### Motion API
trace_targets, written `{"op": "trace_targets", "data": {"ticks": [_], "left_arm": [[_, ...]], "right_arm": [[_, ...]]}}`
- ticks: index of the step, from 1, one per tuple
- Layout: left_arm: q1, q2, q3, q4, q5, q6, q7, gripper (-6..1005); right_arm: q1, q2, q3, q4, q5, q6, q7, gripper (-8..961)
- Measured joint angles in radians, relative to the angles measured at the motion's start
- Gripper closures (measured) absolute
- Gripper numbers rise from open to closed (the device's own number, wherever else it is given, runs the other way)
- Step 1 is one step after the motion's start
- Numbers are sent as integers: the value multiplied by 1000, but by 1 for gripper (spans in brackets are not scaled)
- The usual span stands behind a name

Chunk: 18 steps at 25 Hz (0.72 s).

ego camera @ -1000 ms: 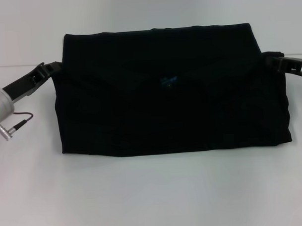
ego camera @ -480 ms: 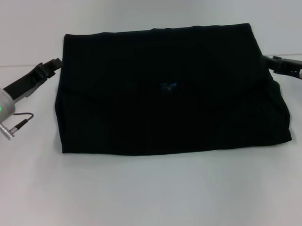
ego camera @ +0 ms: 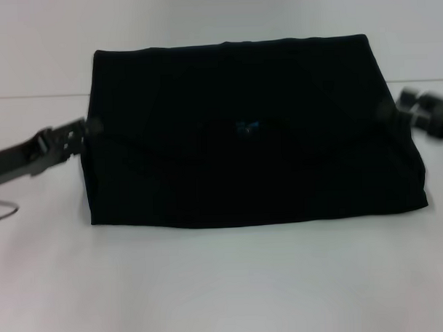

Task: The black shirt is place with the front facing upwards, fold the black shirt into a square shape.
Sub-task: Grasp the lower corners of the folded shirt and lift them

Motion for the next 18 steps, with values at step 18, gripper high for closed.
{"op": "trace_targets", "data": {"ticks": [18], "left_arm": [[54, -20, 268, 93, 5, -129, -24, 166]], "right_arm": [[-4, 108, -79, 27, -309, -94, -290, 146]]}}
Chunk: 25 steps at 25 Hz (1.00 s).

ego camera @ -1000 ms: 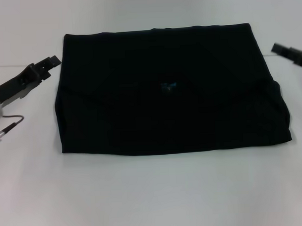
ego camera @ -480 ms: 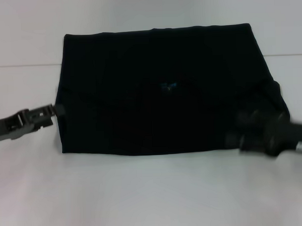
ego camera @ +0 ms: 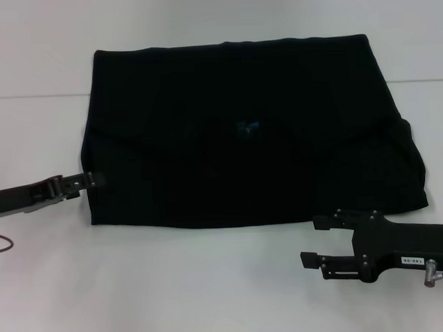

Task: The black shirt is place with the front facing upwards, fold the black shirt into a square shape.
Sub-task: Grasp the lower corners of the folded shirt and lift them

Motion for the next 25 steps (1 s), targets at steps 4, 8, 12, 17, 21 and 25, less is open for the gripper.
{"op": "trace_targets", "data": {"ticks": [4, 8, 12, 17, 21, 25], "left_arm": [[-8, -22, 23, 3, 0, -50, 0, 168], [-10, -36, 39, 6, 0, -66, 2, 170], [-10, -38, 53, 3, 0, -52, 0, 171], [-11, -37, 107, 8, -2, -38, -7, 173], [-12, -37, 109, 10, -5, -29, -10, 175], [-20, -33, 125, 8, 8, -26, -18, 248]], "right_arm": [[-5, 0, 0, 0, 2, 1, 4, 146], [-5, 1, 0, 6, 2, -1, 5, 147], [-5, 1, 2, 12, 2, -4, 6, 147], [-5, 2, 7, 12, 2, -7, 6, 147], [-5, 2, 8, 12, 2, -6, 7, 147], [-6, 2, 9, 10, 2, -8, 17, 147]]}}
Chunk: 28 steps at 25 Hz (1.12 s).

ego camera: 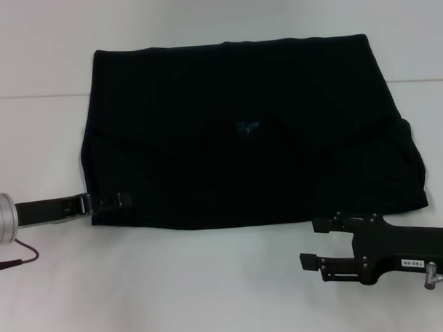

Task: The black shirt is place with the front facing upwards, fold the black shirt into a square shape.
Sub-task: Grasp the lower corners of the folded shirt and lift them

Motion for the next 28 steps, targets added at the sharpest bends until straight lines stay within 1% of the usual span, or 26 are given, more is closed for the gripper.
{"op": "trace_targets", "data": {"ticks": [2, 5, 8, 12, 14, 15, 16, 17, 18, 19, 20, 21, 22, 23, 24, 25, 26, 28], "left_arm": [[-1, 1, 5, 3, 1, 1, -3, 296], [-2, 2, 5, 3, 2, 2, -4, 409], [-2, 4, 5, 3, 2, 2, -5, 516], [-4, 4, 6, 2, 3, 6, -5, 639], [-8, 6, 7, -1, 3, 14, -6, 701], [-9, 7, 7, -2, 3, 18, -6, 732], [-10, 8, 7, -3, 3, 26, -6, 768], [-12, 8, 7, -3, 3, 31, -7, 803], [-12, 8, 7, -3, 3, 34, -7, 838], [-12, 9, 7, -3, 3, 39, -7, 874], [-12, 9, 7, -3, 3, 39, -7, 909], [-13, 12, 6, -1, 4, 52, -7, 945], [-13, 12, 6, -1, 4, 55, -7, 946], [-13, 13, 6, -1, 4, 59, -8, 947], [-13, 15, 5, 0, 4, 62, -8, 948], [-13, 16, 5, -1, 4, 63, -8, 949], [-14, 17, 5, -1, 4, 64, -8, 950], [-15, 18, 5, -2, 4, 68, -8, 950]], "right_arm": [[0, 0, 0, -3, 0, 0, 11, 147], [-2, -5, 2, -6, 0, 0, 24, 147], [-2, -17, 9, -10, 1, 0, 64, 146], [3, -39, 13, -62, 0, 2, 216, 146], [6, -53, 7, -126, -5, 13, 366, 146], [9, -64, 2, -161, -13, 15, 452, 146], [18, -87, -4, -207, -30, 15, 592, 146], [18, -87, -4, -207, -30, 15, 592, 146], [35, -116, -7, -233, -52, 9, 711, 146], [46, -135, -8, -239, -67, 3, 784, 146], [65, -166, -11, -243, -95, -5, 891, 146], [81, -188, -12, -244, -121, -6, 983, 146], [102, -214, -14, -244, -165, -5, 1082, 146], [118, -230, -14, -248, -210, 0, 1158, 146], [140, -244, -13, -271, -288, 6, 1247, 146], [140, -244, -13, -271, -288, 6, 1247, 146], [149, -245, -13, -286, -330, 9, 1274, 146], [169, -240, -14, -302, -413, 33, 1300, 146]]}}
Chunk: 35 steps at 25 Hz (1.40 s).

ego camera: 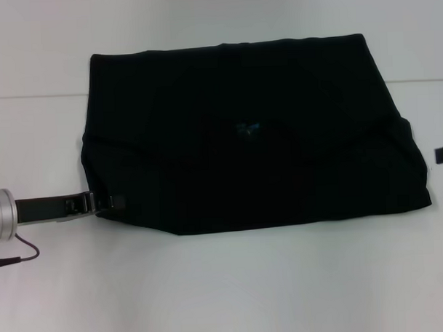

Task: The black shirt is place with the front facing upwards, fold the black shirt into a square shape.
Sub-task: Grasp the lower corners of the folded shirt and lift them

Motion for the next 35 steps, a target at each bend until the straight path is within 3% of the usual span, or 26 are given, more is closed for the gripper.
{"op": "trace_targets", "data": {"ticks": [7, 12, 22, 30, 35], "left_arm": [[-2, 1, -5, 1, -1, 16, 0, 950], [-2, 1, -6, 2, -1, 16, 0, 949], [-2, 1, -7, -2, -5, 16, 0, 949], [-3, 2, -7, -2, -8, 16, 0, 950], [-3, 3, -7, -3, -8, 18, -6, 950]], "right_arm": [[45, 24, -11, 71, -85, 113, -1, 146], [72, 52, -34, 124, -87, 207, -4, 147], [96, 93, -106, 175, -89, 251, -7, 146], [91, 95, -133, 166, -92, 254, -4, 267], [86, 95, -141, 165, -93, 251, -1, 475]]}}
